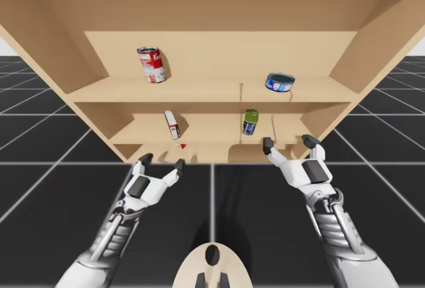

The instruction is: Look through the shelves, find the gelatin box, and take it.

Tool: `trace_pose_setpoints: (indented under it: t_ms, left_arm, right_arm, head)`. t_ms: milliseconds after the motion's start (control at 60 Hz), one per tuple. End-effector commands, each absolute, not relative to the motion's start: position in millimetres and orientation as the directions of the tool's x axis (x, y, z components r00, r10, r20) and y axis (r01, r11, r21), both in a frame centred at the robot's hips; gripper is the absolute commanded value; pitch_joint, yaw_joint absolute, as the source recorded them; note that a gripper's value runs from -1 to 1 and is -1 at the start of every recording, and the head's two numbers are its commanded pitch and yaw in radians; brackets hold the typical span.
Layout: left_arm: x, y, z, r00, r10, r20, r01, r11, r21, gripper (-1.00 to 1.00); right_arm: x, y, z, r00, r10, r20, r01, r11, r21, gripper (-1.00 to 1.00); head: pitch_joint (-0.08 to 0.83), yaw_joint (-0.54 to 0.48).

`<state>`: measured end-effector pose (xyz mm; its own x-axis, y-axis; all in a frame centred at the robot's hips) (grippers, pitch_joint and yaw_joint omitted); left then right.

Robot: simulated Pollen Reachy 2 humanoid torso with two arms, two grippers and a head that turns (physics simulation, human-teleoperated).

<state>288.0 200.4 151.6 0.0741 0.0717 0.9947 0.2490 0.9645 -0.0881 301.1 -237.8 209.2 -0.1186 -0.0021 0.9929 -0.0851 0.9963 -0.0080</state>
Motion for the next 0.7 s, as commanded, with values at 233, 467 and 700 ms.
trace_pose_setpoints:
  t_ms: [233, 467, 700]
  left_arm:
    - [359, 153, 122, 0.159, 0.129, 0.979, 0.207, 0.965, -0.161, -1.00]
    - [395, 155, 113, 0.197, 0.141, 0.970, 0.150, 0.974, -0.172, -1.00]
    - [417, 147, 105, 0.224, 0.124, 0.967, 0.137, 0.978, -0.157, -1.00]
  right_arm:
    - [302, -239, 208, -0.128, 0.000, 0.992, -0.077, 0.997, -0.010, -1.00]
    - [303, -240, 208, -0.132, 0.004, 0.991, -0.071, 0.997, -0.014, -1.00]
    - [303, -241, 209, -0.134, 0.006, 0.991, -0.066, 0.998, -0.015, -1.00]
  head:
    - [0.583, 0.20]
    - [0.587, 0.19]
    - [0.591, 0.19]
